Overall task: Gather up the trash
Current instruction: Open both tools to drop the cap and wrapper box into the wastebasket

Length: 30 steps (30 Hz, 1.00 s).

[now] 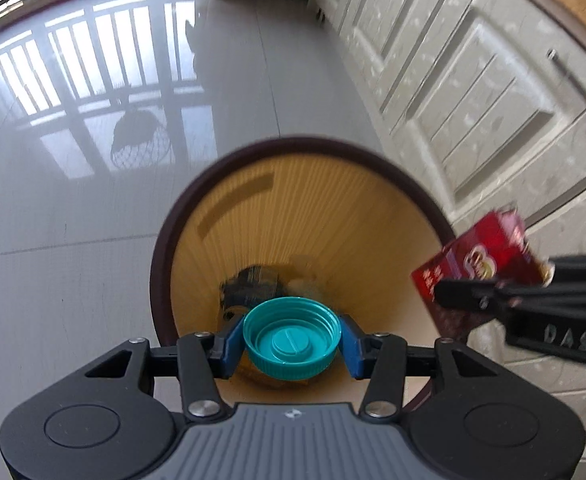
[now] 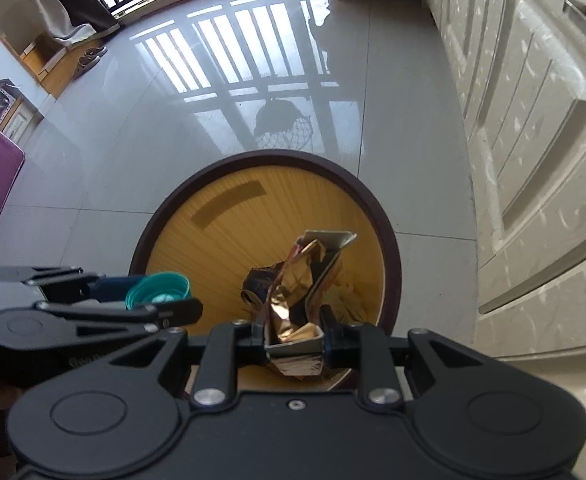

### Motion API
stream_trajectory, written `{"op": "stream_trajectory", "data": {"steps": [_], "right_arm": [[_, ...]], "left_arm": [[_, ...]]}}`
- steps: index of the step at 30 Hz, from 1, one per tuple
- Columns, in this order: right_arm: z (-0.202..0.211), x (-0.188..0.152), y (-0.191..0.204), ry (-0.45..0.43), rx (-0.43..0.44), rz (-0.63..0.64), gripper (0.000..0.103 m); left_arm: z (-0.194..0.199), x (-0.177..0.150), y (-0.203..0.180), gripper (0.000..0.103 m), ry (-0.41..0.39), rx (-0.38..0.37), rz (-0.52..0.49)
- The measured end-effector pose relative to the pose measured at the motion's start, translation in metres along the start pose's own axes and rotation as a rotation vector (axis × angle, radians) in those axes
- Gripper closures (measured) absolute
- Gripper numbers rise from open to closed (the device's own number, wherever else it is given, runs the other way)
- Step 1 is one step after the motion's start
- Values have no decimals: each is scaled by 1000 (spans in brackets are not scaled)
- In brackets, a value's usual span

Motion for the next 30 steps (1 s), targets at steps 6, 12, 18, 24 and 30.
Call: {"op": "stream_trajectory", "data": {"steps": [6,12,18,24,30], "right_arm": [[-6,1,-1,14,8,-16,79],[1,10,4,-88,95,-36,62],[0,10,3,-80,91,-38,58],[-6,6,4,-7,58,2,55],[-3,0,0,38,21,17,42]], "left_arm": [[-12,-7,2,52,57,-5,3],[-12,-7,2,32,72,20,-14],[-9,-10,0,24,90,39,-45],[-2,-13,-1,15,89,48,-61],[10,-16,-1,7,84,55,-67]]}}
Point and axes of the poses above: each gripper's, at about its wrist camera, not at the fingertips, and z roughly against the way its jaws point, y to its left, x to its top, the point moved 2 cm from there along -z, roughly the way its jaws point, and after that the axes turned 4 degrees about x, right-handed, at the moved point
